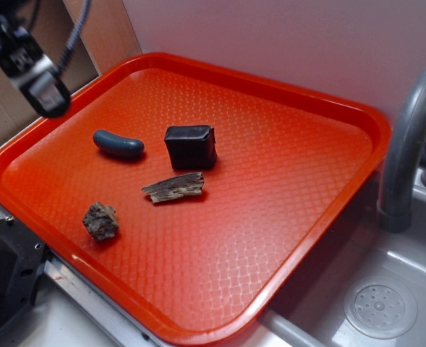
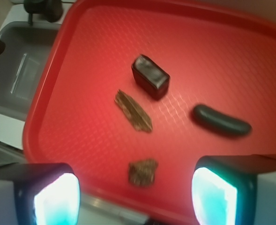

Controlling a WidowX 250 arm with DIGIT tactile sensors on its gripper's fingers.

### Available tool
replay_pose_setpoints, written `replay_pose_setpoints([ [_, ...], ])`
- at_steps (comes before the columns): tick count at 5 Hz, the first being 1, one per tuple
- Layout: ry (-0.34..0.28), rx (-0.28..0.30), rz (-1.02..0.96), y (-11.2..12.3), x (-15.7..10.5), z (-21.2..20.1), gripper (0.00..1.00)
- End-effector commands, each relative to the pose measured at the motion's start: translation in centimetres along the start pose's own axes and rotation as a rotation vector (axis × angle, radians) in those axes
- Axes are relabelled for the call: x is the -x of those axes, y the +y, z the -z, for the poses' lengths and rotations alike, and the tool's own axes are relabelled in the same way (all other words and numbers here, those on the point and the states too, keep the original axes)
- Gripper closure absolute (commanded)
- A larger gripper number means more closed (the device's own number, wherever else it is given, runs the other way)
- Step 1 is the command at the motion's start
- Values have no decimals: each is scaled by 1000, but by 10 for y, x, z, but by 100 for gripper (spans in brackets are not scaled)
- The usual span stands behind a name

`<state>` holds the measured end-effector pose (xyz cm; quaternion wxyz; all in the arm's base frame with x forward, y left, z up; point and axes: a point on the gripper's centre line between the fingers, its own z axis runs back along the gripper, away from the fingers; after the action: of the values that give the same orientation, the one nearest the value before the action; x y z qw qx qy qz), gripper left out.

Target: Grab the wood chip.

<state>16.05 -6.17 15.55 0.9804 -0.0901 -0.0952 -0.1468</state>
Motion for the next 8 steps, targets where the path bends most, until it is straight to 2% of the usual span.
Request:
replay_pose_setpoints([
  [1, 22, -62, 121, -14, -3, 62, 0],
  [2, 29, -72, 202, -9, -7, 93, 0],
  [3, 22, -35, 161, -9, -15, 115, 0],
  [6, 22, -35, 161, -9, -15, 115, 0],
  [7, 25, -42, 202, -5, -26, 137, 0],
  [8, 30, -38, 257, -19, -34, 151, 0],
])
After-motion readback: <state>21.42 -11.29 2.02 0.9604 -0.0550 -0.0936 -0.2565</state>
